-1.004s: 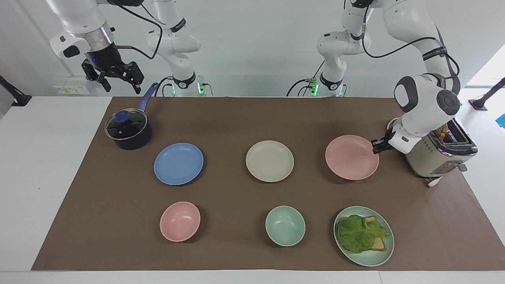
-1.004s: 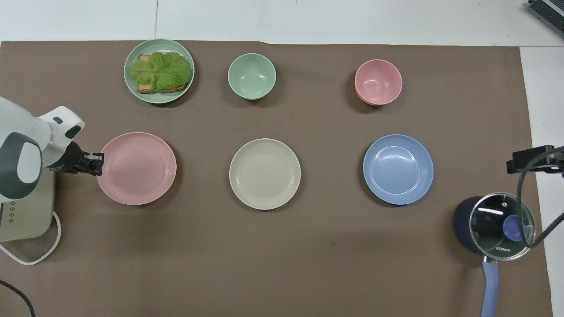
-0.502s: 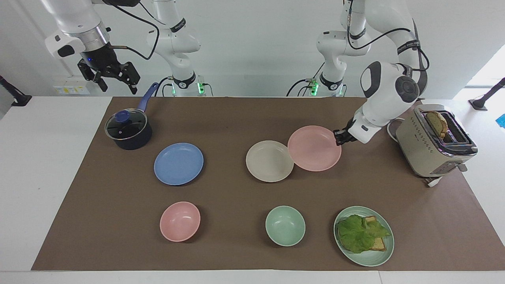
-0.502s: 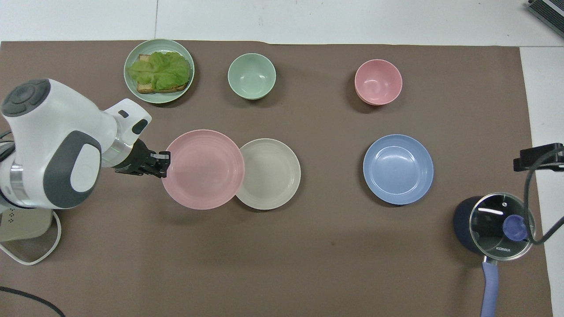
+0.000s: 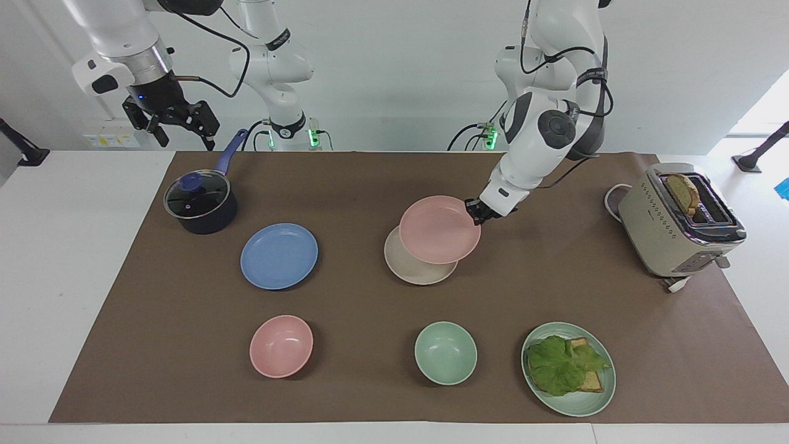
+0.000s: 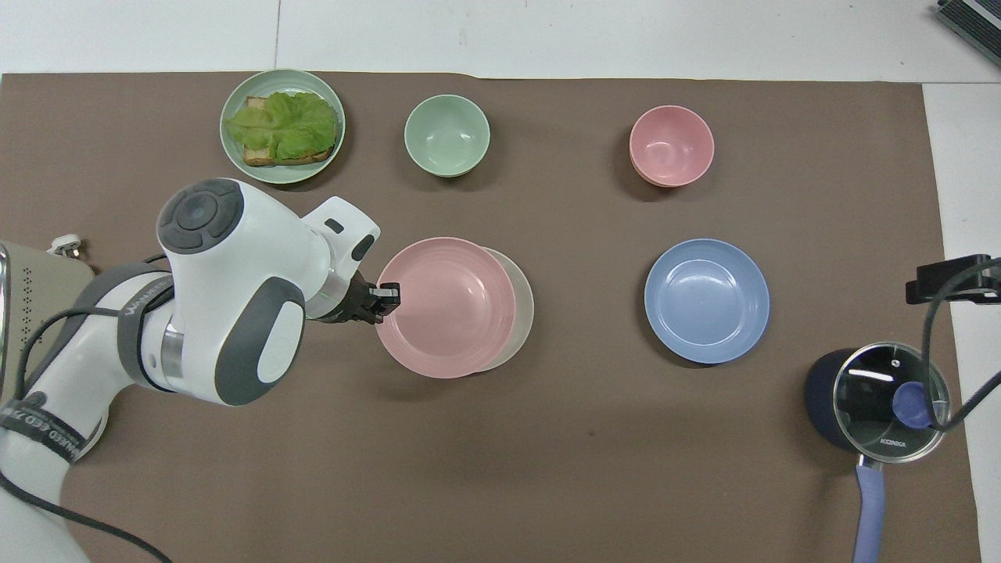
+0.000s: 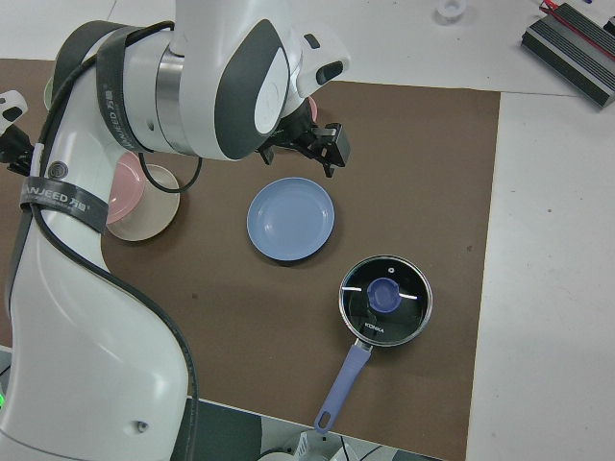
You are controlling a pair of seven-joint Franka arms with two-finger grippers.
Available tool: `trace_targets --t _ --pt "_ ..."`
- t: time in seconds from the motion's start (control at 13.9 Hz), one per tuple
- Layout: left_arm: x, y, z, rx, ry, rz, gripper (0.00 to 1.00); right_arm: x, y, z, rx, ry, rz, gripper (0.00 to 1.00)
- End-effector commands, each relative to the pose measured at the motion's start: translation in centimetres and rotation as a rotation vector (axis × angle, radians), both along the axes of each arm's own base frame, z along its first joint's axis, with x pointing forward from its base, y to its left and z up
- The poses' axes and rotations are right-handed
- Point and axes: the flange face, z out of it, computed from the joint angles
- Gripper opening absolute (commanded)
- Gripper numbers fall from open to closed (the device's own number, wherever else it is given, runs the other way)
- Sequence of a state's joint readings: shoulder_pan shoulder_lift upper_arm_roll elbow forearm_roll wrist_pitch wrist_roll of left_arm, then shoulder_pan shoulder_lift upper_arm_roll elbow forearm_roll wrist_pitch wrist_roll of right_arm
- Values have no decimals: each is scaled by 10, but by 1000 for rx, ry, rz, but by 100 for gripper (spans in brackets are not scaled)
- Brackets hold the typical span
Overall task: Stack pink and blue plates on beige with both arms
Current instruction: 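Lift the pink plate with the left gripper onto the beige plate, then open the left gripper to release the pink plate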
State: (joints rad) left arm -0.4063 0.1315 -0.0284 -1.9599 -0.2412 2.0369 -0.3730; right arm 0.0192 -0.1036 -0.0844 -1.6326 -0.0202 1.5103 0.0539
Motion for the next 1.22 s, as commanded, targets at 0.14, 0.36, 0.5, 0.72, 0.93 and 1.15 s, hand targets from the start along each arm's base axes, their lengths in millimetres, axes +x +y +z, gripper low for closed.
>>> trace_targets --t 0.14,0.36,0.5,0.72,0.93,1.15 --pt "-3 -15 -34 -9 -13 20 0 -6 -4 -1 2 -14 11 100" --pt "-13 -34 -52 -5 -22 3 0 -6 -4 -1 3 -13 9 100" --pt "-14 -34 -54 -4 -21 3 0 -6 -4 -1 3 -13 9 100" --pt "-12 -34 -53 -8 -28 -11 99 -6 -4 -1 3 -13 9 100" --pt "-7 -30 -52 -9 -34 -1 100 -6 -4 -2 3 -11 9 100" --pt "2 -20 -47 1 -40 9 100 -6 -3 -6 8 -4 12 100"
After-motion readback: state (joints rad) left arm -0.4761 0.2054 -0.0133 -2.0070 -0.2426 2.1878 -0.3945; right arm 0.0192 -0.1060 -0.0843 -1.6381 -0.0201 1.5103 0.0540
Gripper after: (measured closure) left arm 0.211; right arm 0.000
